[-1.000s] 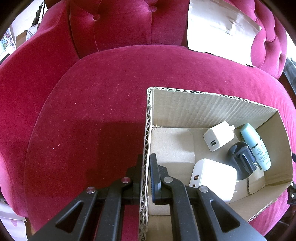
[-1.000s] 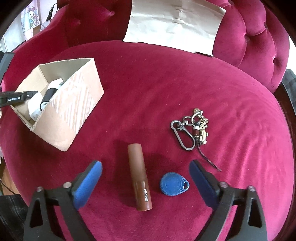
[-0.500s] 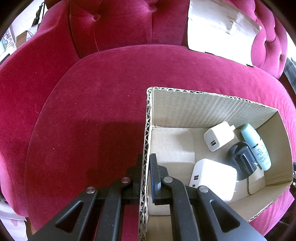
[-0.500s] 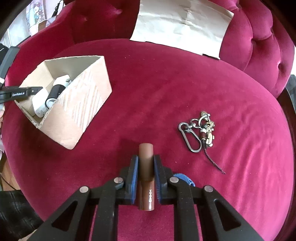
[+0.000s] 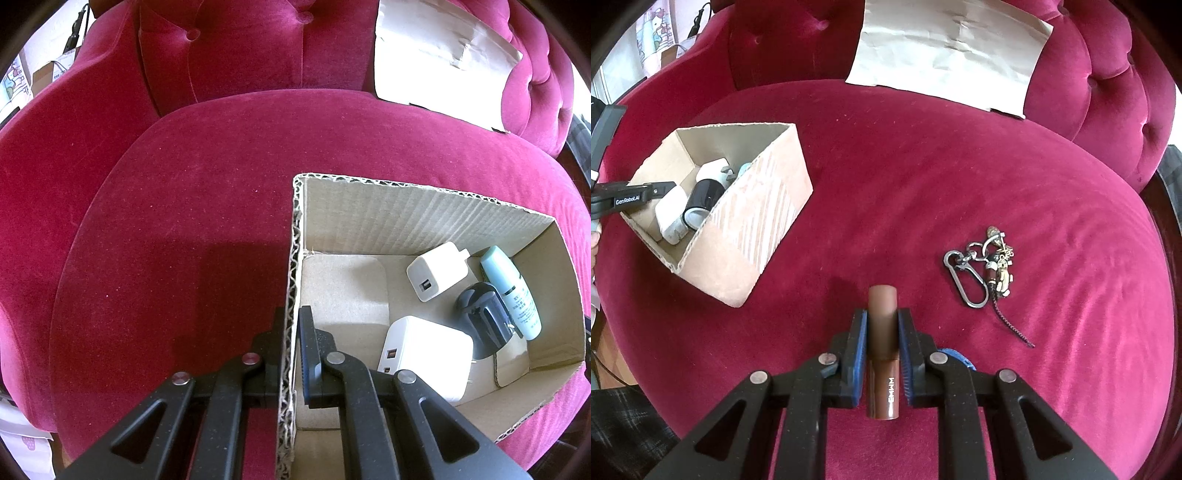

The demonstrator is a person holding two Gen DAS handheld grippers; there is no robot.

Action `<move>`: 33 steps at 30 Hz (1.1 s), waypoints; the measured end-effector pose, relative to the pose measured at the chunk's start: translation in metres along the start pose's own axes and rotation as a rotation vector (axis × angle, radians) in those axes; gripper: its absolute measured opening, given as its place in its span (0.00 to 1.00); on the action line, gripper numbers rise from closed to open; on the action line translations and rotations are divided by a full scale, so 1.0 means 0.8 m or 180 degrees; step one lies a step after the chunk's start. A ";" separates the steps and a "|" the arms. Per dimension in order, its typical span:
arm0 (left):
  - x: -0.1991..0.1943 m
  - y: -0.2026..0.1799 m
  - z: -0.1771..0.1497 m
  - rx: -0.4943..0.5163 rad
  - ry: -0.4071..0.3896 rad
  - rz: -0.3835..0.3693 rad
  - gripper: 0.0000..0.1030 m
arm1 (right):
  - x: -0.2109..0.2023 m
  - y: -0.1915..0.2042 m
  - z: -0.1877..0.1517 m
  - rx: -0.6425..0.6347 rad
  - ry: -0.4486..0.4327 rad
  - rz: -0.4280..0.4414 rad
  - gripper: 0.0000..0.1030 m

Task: Organize rigid objects
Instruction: 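Close the right tool on the brown lipstick tube, then lift the lipstick tube with the right tool and carry it over the box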

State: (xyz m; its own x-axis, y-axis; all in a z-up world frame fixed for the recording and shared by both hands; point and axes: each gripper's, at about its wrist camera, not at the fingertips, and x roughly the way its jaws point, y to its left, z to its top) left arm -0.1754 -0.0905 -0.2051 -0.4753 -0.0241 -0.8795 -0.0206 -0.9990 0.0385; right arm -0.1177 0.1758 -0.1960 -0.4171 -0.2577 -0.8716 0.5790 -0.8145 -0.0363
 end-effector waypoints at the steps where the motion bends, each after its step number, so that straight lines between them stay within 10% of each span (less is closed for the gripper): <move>1: 0.000 0.000 0.000 0.0001 -0.0001 0.0001 0.05 | -0.002 0.000 0.002 0.0010 -0.0003 -0.0010 0.16; 33: -0.002 0.002 -0.001 0.0006 -0.0005 0.0009 0.06 | -0.069 0.033 0.067 0.0181 -0.0277 -0.0017 0.16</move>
State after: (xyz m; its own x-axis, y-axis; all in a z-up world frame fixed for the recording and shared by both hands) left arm -0.1738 -0.0924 -0.2044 -0.4767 -0.0269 -0.8787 -0.0209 -0.9989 0.0419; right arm -0.1172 0.1408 -0.1228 -0.4809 -0.2955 -0.8255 0.5369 -0.8436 -0.0108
